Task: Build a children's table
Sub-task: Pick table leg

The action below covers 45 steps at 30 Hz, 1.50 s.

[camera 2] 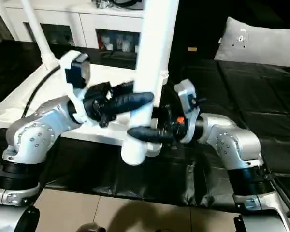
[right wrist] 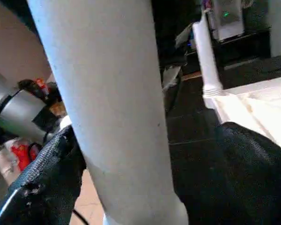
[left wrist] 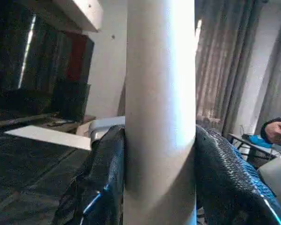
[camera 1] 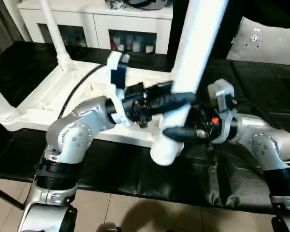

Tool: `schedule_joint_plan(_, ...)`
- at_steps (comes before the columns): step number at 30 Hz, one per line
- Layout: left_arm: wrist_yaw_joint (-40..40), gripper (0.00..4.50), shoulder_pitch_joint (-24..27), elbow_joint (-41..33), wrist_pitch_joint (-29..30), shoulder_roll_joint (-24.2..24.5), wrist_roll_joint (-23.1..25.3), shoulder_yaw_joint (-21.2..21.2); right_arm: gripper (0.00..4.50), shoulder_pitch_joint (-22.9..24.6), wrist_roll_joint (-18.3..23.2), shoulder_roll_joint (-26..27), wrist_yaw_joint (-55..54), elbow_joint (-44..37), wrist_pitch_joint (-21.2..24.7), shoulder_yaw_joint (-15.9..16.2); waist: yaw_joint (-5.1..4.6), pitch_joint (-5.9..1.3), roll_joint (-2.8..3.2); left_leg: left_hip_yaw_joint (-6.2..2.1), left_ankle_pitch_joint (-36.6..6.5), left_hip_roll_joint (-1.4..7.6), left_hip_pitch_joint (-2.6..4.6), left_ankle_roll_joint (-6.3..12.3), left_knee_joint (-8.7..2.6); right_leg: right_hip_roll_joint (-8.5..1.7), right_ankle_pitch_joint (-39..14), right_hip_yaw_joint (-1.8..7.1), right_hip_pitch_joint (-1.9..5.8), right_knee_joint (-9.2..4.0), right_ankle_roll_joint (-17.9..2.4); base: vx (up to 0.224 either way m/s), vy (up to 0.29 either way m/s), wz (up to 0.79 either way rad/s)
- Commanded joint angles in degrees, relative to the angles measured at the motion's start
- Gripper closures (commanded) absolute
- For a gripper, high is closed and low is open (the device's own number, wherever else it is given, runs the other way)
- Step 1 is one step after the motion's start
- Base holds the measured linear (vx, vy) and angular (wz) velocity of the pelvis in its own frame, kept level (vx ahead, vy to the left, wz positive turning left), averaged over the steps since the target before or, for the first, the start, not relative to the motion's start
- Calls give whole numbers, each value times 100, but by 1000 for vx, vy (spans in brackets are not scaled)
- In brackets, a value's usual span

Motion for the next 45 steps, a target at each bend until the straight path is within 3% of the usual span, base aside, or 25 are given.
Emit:
schedule_joint_plan(1,-119,266,-38,-95,-93,-4,6,-64,0,-103,-84,-73,202,-92,-99,127,14,-417,-73,2,-597,141,-7,218,-352,-357,-1857,281,389,-447,-691,0,0,0)
schedule_joint_plan(4,-149,266,-60,-55,-106,-18,13,-101,0,-92,-185,-129,307,-124,-142,248,25,-420,-56,-2,-601,150,0,219,-354,-347,-1802,280,382,-440,-713,0,0,0)
schedule_joint_plan(10,-204,266,-110,47,-140,-62,62,-157,74,-89,-263,-95,352,-129,-192,316,38,-428,-63,-2,-601,146,-3,230,-347,-347,-1673,278,393,-427,-790,0,0,0)
schedule_joint_plan(13,-205,266,-113,63,-176,-81,98,-191,85,-91,-337,-63,358,-99,-252,376,42,-430,-58,-7,-601,152,-4,219,-348,-350,-1645,278,393,-422,-799,0,0,0)
schedule_joint_plan(19,-194,266,-109,76,-225,-85,154,-218,151,-114,-393,-37,374,-54,-296,441,40,-431,-62,-8,-596,154,-1,230,-348,-353,-1635,280,398,-416,-805,0,0,0)
schedule_joint_plan(28,-236,266,-92,84,-187,-32,172,-260,223,-123,-443,-16,414,-18,-265,430,38,-428,-51,-3,-628,150,-1,228,-344,-346,-1627,278,391,-419,-827,0,0,0)
schedule_joint_plan(33,-60,266,-114,110,-46,22,339,-402,242,-103,-584,56,230,27,-363,458,33,-431,-54,-9,-624,157,3,201,-347,-350,-1633,280,387,-413,-810,0,0,0)
schedule_joint_plan(34,-46,210,-109,96,-67,28,393,-444,248,-99,-623,79,176,38,-381,472,30,-431,-47,-11,-638,156,7,196,-349,-349,-1641,278,387,-410,-816,0,0,0)
schedule_joint_plan(36,-32,196,-98,70,-94,32,450,-495,250,-94,-667,109,105,48,-393,489,30,-431,-47,-10,-654,156,9,192,-350,-352,-1664,277,392,-416,-812,0,0,0)
schedule_joint_plan(37,-16,196,-59,-3,-144,28,546,-603,251,-71,-698,160,-26,40,-358,505,26,-424,-19,-16,-669,161,12,186,-356,-344,-1658,280,382,-423,-809,0,0,0)
schedule_joint_plan(39,-15,194,-38,-43,-165,30,593,-662,251,-57,-701,184,-85,33,-329,509,26,-429,-31,-14,-693,156,20,171,-356,-352,-1686,279,389,-426,-788,0,0,0)
schedule_joint_plan(42,50,155,-6,-122,-193,-20,658,-752,257,7,-814,255,-279,34,-326,548,26,-431,-30,-19,-661,164,17,150,-361,-350,-1604,283,388,-411,-800,0,0,0)
schedule_joint_plan(44,123,154,15,-185,-220,-95,688,-807,257,57,-961,322,-420,74,-404,606,27,-436,-23,-15,-657,156,12,133,-354,-355,-1558,286,395,-406,-828,0,0,0)
schedule_joint_plan(45,139,124,20,-198,-230,-113,698,-821,257,67,-993,335,-449,86,-424,619,24,-437,-25,-15,-643,163,7,126,-354,-356,-1523,289,393,-403,-831,0,0,0)
